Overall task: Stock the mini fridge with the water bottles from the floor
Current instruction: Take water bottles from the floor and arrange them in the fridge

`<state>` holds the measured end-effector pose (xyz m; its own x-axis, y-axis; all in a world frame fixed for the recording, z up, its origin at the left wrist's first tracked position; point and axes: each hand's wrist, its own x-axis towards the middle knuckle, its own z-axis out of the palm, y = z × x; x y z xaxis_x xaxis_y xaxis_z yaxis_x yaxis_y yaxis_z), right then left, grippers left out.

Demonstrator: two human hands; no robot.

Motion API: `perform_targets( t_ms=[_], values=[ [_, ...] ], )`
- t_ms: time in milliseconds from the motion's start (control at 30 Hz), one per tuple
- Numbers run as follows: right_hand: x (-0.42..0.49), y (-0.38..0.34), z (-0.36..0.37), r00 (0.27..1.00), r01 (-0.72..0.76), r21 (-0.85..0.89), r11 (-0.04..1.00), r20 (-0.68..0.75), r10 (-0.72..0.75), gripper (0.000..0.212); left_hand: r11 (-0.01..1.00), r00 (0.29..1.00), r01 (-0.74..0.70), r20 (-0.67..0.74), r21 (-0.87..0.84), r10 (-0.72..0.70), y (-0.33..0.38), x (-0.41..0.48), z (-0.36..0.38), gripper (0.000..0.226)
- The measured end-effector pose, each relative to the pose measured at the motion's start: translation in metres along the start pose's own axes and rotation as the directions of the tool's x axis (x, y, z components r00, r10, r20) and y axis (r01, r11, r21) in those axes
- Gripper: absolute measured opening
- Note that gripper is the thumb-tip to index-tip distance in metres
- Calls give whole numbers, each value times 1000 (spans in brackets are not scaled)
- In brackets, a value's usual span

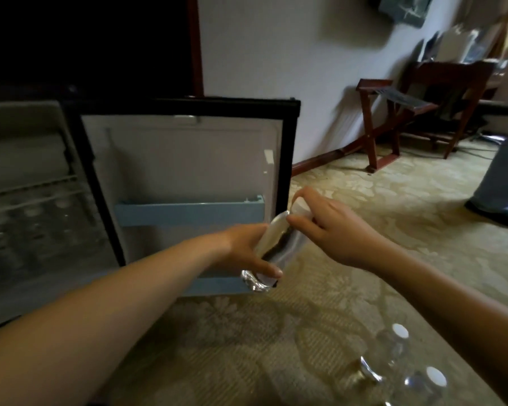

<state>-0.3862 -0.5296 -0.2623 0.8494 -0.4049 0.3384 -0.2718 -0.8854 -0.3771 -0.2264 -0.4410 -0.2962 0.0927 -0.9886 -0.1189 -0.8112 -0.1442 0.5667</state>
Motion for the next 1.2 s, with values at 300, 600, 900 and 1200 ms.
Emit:
perform_targets(
  t_ms=[300,600,900,1200],
  values=[
    [64,-101,2,976,210,75,975,-74,-204,18,989,881,-69,-474,-129,0,-43,-101,-61,33],
    [141,-193,42,962,268,345,899,-141,-233,23,977,697,-106,-714,-185,-60,-112,-164,-117,30],
    [203,-261,106,973,180,381,907,66,-221,28,955,555,-59,-805,-290,-210,-189,-209,-151,26],
    [251,-321,185,958,88,435,896,210,-196,49,933,493,-25,-816,-360,-302,-256,-246,-164,25]
  ],
)
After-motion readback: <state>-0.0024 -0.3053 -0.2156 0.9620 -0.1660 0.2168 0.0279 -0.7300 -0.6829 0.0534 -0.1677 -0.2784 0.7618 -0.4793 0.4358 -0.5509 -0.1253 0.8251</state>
